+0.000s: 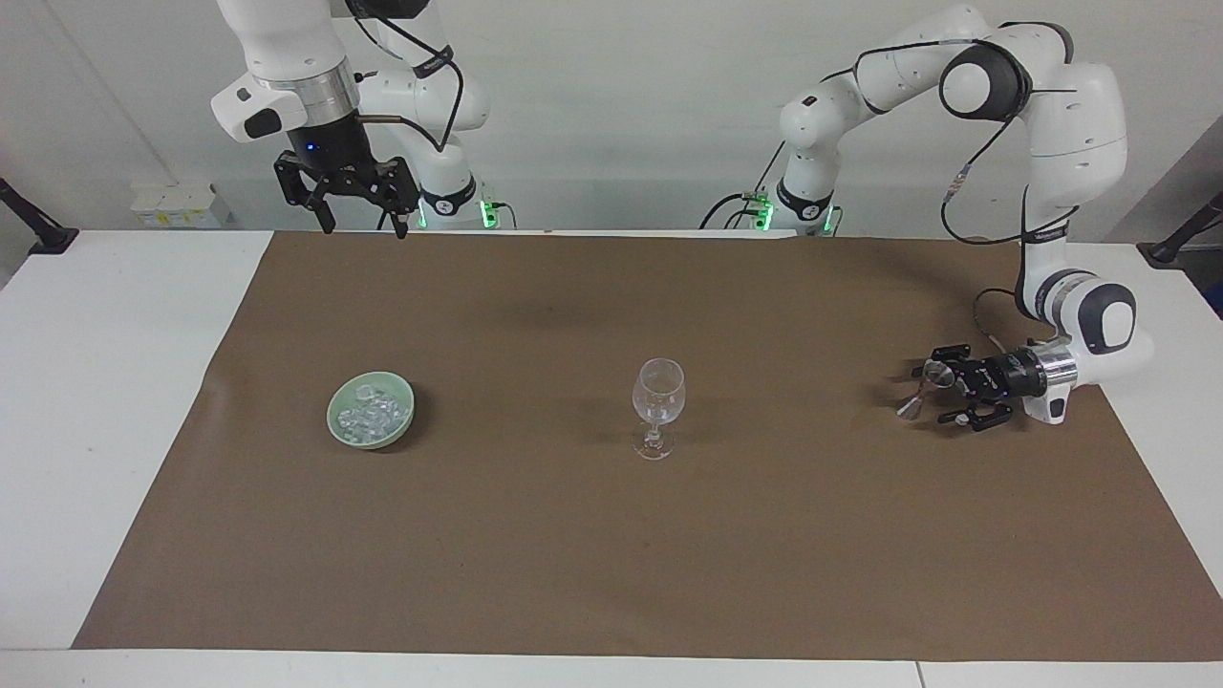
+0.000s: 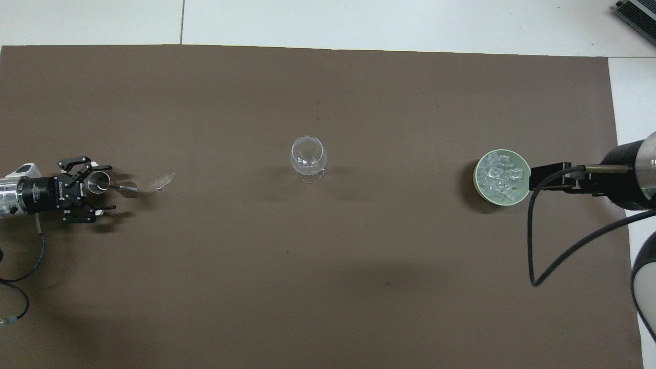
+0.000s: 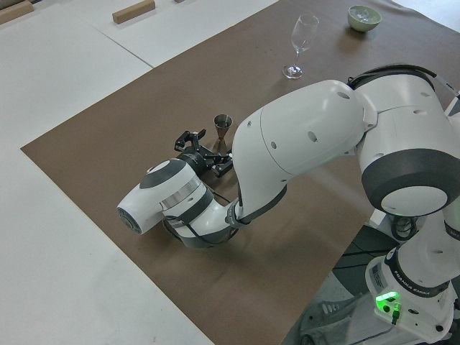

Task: Pour wine and add ice with both arms
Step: 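Close the left gripper around the small metal cup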

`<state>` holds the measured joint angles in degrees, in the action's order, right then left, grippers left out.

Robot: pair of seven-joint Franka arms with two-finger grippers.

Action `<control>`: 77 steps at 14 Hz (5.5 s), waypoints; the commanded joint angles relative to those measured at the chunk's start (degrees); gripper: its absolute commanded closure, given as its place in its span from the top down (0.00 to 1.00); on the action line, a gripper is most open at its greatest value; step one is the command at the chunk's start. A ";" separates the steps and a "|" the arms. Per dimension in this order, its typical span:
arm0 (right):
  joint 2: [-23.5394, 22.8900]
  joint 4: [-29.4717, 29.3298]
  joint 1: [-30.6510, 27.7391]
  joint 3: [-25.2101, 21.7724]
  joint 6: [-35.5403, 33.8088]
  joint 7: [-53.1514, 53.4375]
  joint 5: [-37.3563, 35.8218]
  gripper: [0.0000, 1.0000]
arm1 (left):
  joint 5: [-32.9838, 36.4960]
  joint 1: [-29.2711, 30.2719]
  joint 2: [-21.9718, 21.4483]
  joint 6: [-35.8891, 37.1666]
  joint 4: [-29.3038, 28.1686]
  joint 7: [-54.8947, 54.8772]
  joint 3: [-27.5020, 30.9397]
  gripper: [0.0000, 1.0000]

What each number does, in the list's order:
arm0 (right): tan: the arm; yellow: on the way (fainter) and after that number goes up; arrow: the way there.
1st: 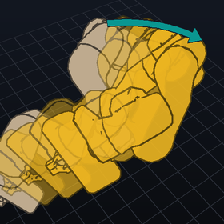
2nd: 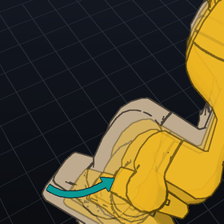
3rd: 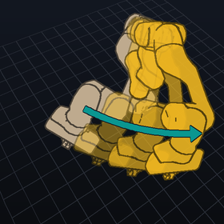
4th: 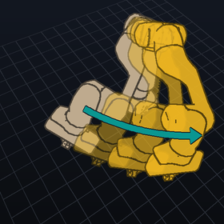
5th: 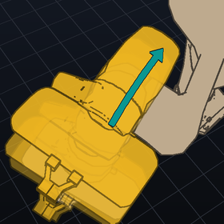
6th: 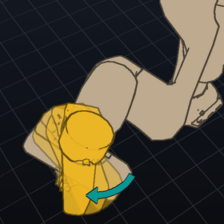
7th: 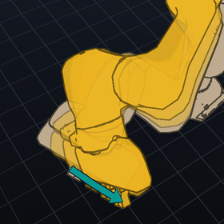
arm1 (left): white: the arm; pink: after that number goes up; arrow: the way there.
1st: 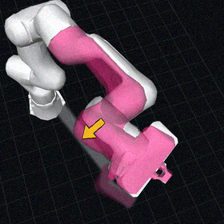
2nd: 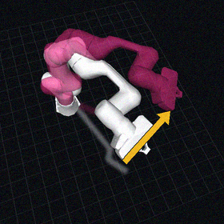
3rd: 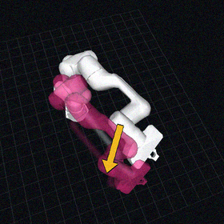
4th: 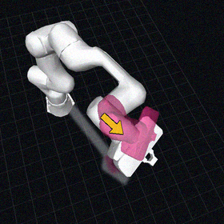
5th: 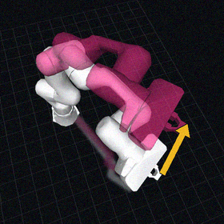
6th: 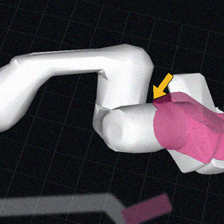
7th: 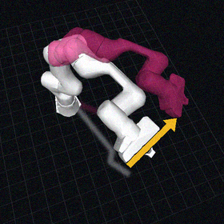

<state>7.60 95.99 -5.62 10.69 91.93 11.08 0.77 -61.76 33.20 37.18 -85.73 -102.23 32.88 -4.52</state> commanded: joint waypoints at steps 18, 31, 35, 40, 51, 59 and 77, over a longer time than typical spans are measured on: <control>0.22 0.07 -0.80 0.39 -0.52 0.35 0.99 1.00 | -0.82 -1.04 0.96 1.26 0.89 -0.62 0.21 0.86; 0.22 0.07 -0.80 0.39 -0.52 0.43 0.99 1.00 | -0.73 -0.24 0.87 3.20 1.06 -0.62 0.30 0.66; 0.22 0.07 -0.80 0.39 -0.52 0.43 0.99 1.00 | -0.73 -0.24 0.96 2.93 1.06 -0.71 0.30 0.64; 0.22 0.07 -0.80 0.39 -0.52 0.43 1.08 1.00 | -0.73 -0.16 1.31 2.85 1.06 -0.80 0.30 0.59; 0.22 0.07 -0.80 0.39 -0.52 0.35 0.99 1.00 | -0.56 0.11 1.31 2.93 1.24 -0.71 0.30 0.52; 0.22 0.07 -0.80 0.39 -0.52 0.35 0.99 1.00 | -0.56 0.11 1.31 2.85 1.24 -0.71 0.30 0.47; 0.22 0.07 -0.80 0.47 -0.52 0.43 0.99 1.00 | -0.82 0.11 1.58 2.93 1.24 -2.20 0.30 0.03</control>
<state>7.60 95.99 -5.62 10.69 91.93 11.08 0.77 -61.83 33.15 37.72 -83.45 -102.03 31.42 -4.30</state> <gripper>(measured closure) 0.000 0.775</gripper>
